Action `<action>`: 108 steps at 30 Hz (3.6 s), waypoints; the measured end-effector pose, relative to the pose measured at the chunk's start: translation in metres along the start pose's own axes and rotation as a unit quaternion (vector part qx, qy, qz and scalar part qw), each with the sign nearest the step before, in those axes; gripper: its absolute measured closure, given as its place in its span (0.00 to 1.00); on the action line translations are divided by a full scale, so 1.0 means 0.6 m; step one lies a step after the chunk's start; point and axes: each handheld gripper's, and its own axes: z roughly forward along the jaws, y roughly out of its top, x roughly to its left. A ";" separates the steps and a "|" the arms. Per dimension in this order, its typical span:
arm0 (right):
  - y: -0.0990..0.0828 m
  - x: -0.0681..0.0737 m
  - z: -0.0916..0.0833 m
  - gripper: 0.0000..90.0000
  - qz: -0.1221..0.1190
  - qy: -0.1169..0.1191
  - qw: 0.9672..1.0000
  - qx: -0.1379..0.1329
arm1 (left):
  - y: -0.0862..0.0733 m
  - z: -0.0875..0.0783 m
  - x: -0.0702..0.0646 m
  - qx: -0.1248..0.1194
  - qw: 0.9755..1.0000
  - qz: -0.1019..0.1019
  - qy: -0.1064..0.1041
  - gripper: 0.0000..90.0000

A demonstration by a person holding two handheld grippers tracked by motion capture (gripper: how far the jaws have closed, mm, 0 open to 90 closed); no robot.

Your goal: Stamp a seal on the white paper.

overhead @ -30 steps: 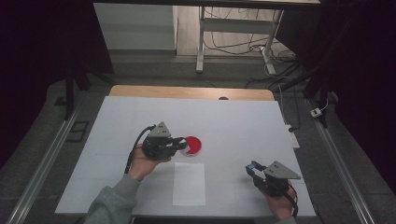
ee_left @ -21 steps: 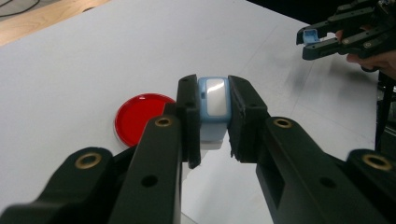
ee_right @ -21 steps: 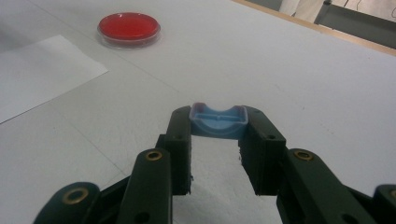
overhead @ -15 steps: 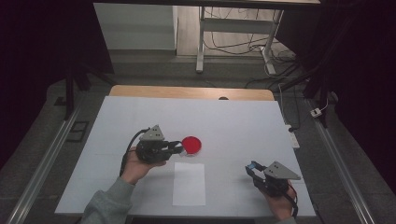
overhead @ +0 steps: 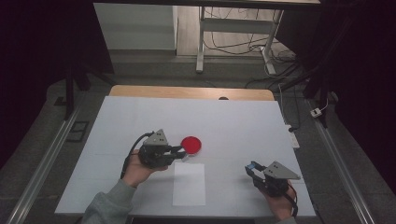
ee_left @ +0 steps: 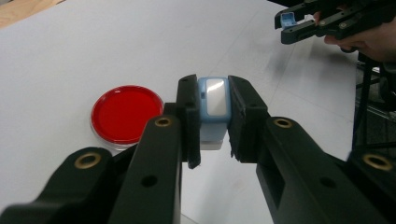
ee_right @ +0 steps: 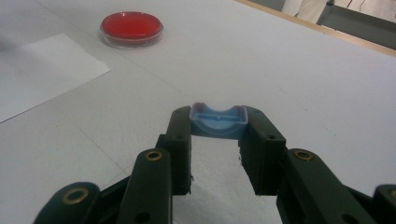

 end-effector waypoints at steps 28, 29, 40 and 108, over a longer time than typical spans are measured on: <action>-0.001 -0.001 0.001 0.72 0.001 0.006 1.000 0.001 | -0.015 0.026 -0.025 0.030 0.999 0.008 -0.027 0.84; 0.000 -0.001 0.001 0.72 0.001 0.006 1.000 0.001 | -0.018 0.027 -0.027 0.031 0.999 0.007 -0.027 0.84; -0.001 -0.001 0.002 0.72 0.001 0.005 1.000 0.003 | -0.027 0.038 -0.036 0.045 0.998 0.013 -0.032 0.84; -0.002 -0.003 0.003 0.72 0.000 0.005 1.000 0.005 | -0.060 0.088 -0.048 0.105 0.993 0.044 -0.027 0.84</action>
